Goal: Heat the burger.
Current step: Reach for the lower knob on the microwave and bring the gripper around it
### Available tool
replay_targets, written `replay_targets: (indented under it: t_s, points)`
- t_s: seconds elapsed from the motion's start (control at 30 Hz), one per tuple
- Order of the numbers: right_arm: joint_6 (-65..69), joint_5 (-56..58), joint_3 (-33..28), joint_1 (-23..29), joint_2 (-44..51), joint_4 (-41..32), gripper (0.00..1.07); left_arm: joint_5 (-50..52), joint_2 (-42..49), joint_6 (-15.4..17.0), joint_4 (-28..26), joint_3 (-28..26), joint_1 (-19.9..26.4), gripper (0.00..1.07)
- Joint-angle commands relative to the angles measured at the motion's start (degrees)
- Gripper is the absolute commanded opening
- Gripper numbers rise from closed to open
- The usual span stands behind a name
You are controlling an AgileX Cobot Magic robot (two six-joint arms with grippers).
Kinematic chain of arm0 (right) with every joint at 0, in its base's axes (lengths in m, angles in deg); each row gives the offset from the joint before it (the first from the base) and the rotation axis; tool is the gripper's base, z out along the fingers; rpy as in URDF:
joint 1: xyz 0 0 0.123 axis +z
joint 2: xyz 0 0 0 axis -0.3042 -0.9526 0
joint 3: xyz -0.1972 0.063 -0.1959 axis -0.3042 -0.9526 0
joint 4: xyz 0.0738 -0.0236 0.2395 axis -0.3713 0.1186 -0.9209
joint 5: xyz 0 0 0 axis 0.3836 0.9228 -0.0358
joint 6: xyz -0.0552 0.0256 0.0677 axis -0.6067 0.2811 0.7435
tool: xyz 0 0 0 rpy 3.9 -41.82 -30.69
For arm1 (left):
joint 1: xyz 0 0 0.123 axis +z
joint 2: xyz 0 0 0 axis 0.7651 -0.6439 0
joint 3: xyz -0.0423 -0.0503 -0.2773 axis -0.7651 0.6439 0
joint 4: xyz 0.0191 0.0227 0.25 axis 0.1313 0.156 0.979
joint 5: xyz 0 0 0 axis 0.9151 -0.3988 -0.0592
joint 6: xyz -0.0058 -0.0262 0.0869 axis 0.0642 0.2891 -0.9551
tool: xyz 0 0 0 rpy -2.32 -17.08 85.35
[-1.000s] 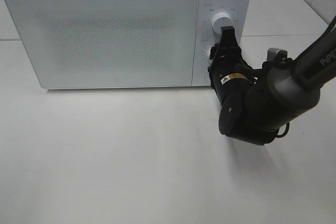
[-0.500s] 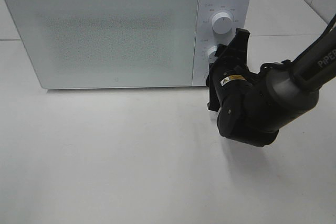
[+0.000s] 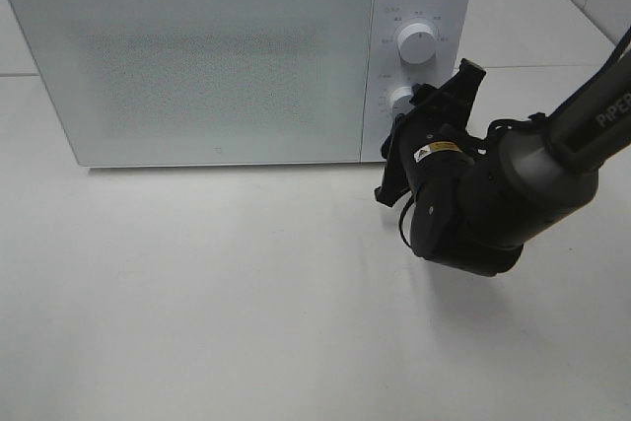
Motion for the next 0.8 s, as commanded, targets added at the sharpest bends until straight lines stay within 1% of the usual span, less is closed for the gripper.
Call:
replay_targets:
  t_s: [0.03,0.4,0.47,0.57,0.63,0.67,0.73,0.8]
  points:
    - [1.03,-7.39,0.97,0.06,0.34,4.76,0.11,0.80,1.43,0.29,0.06,0.23,0.17,1.00]
    - [-1.09,-7.39,0.97,0.06,0.34,5.10,0.13,0.80,1.43,0.29,0.06,0.23,0.17,1.00]
    - [-2.18,-7.39,0.97,0.06,0.34,5.10,0.17,0.80,1.43,0.29,0.06,0.23,0.17,1.00]
    - [-2.35,-7.39,0.97,0.06,0.34,4.98,0.18,0.80,1.43,0.29,0.06,0.23,0.17,1.00]
    - [-2.52,-7.68,0.97,0.06,0.34,4.35,0.25,0.80,1.43,0.29,0.06,0.23,0.17,1.00]
    - [-2.52,-7.68,0.97,0.06,0.34,4.35,0.25,0.80,1.43,0.29,0.06,0.23,0.17,1.00]
    - [-5.21,-9.97,0.97,0.06,0.34,2.92,0.35,0.80,1.43,0.29,0.06,0.23,0.17,1.00]
    - [-6.13,-10.54,0.97,0.06,0.34,2.52,0.37,0.80,1.43,0.29,0.06,0.23,0.17,1.00]
